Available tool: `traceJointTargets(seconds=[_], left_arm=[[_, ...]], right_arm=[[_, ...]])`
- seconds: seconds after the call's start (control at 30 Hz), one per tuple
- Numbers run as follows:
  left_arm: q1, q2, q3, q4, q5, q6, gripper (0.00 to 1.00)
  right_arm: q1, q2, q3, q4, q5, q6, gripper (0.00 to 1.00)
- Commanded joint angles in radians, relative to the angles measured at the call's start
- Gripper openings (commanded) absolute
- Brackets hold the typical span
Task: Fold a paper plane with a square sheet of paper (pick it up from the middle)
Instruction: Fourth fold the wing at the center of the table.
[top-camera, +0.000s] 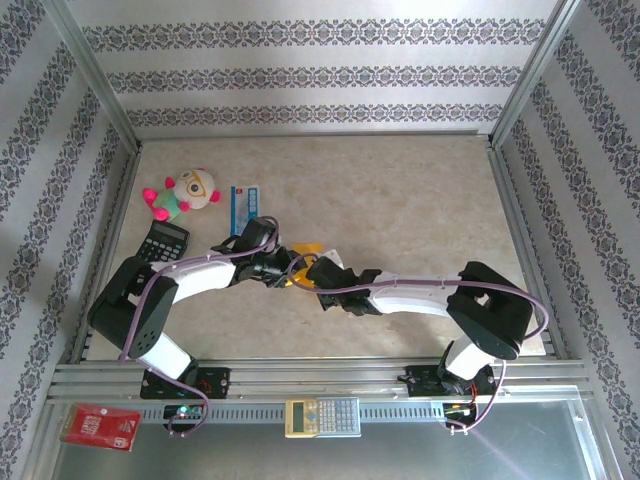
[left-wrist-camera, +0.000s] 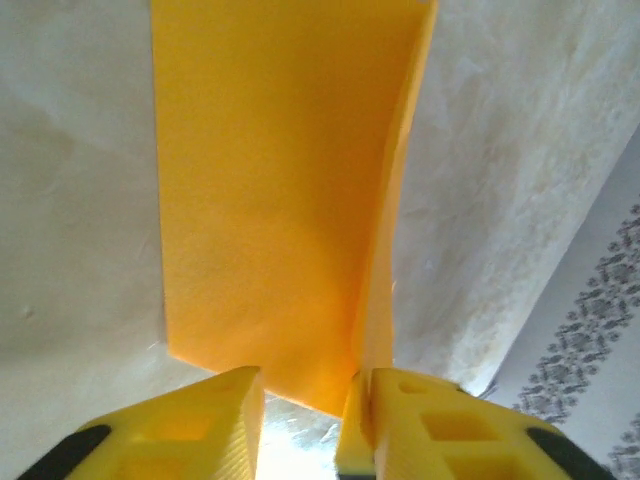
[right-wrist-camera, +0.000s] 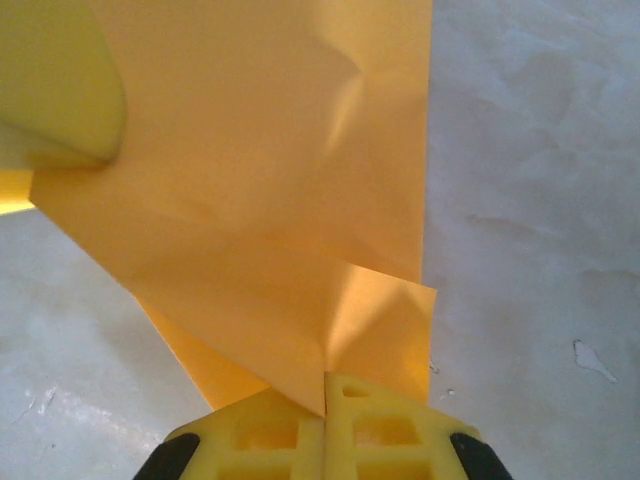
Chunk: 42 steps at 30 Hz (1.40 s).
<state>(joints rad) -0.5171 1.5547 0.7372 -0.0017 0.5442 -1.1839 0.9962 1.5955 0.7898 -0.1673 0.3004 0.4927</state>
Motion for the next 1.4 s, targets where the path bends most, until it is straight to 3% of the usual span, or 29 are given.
traceJointTargets(seconds=[0.0,0.2,0.33,0.6,0.87,1.37], left_arm=[[-0.007,-0.097,0.037,-0.124,-0.087,0.095,0.40],[-0.006,-0.244,-0.013,-0.173,-0.202,0.141,0.43],[-0.006,-0.260,-0.059,-0.111,-0.171,0.138,0.40],[-0.039,-0.152,-0.051,-0.018,-0.084,0.151,0.26],[-0.054,-0.025,-0.018,0.032,-0.076,0.167,0.17],[-0.057,0.106,0.027,0.107,-0.039,0.210,0.11]], right_arm=[[-0.027,-0.046,-0.037,0.046,-0.079,-0.069,0.00],[-0.085,-0.118,-0.094,0.105,-0.218,-0.082,0.00],[-0.113,-0.136,-0.124,0.162,-0.308,-0.026,0.00],[-0.142,-0.113,-0.178,0.263,-0.391,0.053,0.00],[-0.160,-0.097,-0.222,0.344,-0.437,0.107,0.00],[-0.222,-0.091,-0.295,0.467,-0.540,0.192,0.00]])
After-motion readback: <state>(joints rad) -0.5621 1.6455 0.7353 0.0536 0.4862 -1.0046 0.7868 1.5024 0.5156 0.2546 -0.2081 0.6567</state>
